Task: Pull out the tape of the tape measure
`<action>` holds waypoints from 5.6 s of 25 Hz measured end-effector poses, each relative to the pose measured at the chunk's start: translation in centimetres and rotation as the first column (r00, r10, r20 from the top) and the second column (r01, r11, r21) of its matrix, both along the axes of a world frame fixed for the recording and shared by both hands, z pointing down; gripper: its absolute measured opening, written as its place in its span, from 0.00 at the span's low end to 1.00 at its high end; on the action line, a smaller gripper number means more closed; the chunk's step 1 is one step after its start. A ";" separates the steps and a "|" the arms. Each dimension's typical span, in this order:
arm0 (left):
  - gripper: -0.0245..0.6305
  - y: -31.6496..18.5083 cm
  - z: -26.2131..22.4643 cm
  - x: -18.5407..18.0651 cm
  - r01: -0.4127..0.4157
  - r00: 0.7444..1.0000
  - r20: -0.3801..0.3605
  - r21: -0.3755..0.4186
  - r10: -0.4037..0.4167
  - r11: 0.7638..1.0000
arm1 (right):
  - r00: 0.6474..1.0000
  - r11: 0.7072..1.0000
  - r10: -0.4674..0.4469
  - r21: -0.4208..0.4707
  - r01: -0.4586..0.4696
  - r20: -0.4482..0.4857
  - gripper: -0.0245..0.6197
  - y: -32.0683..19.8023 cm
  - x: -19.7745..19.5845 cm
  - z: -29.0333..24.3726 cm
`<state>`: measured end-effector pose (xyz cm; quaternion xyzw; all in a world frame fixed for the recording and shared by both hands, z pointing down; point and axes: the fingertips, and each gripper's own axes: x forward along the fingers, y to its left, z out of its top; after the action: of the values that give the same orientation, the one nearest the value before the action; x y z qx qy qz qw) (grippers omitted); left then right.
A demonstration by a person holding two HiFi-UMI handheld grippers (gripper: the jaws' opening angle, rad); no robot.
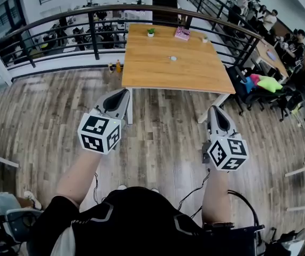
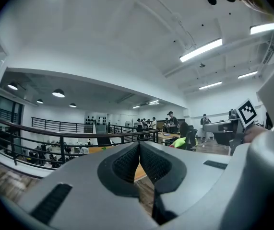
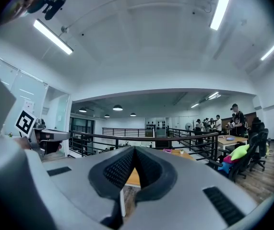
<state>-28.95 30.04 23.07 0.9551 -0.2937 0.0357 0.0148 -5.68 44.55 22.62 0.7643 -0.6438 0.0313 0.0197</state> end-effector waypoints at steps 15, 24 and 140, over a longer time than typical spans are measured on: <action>0.08 0.5 0.1 -0.5 0.020 1.000 -0.012 0.013 -0.020 1.000 | 1.000 1.000 -0.028 -0.004 0.028 -0.007 0.04 -0.1 -0.2 0.3; 0.31 0.8 0.4 0.7 -0.013 0.998 -0.058 -0.032 0.011 0.999 | 0.996 0.996 -0.086 0.014 0.086 0.013 0.38 -0.4 0.2 1.0; 0.54 -57.9 22.5 32.1 0.211 0.973 0.146 -0.264 -0.177 0.941 | 0.889 0.824 -0.421 -0.335 0.457 0.177 0.47 -68.0 34.5 27.7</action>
<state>3.19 -27.88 45.58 0.9060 -0.3789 0.1321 0.1344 28.83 -23.43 50.29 0.5755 -0.7851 0.1824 0.1384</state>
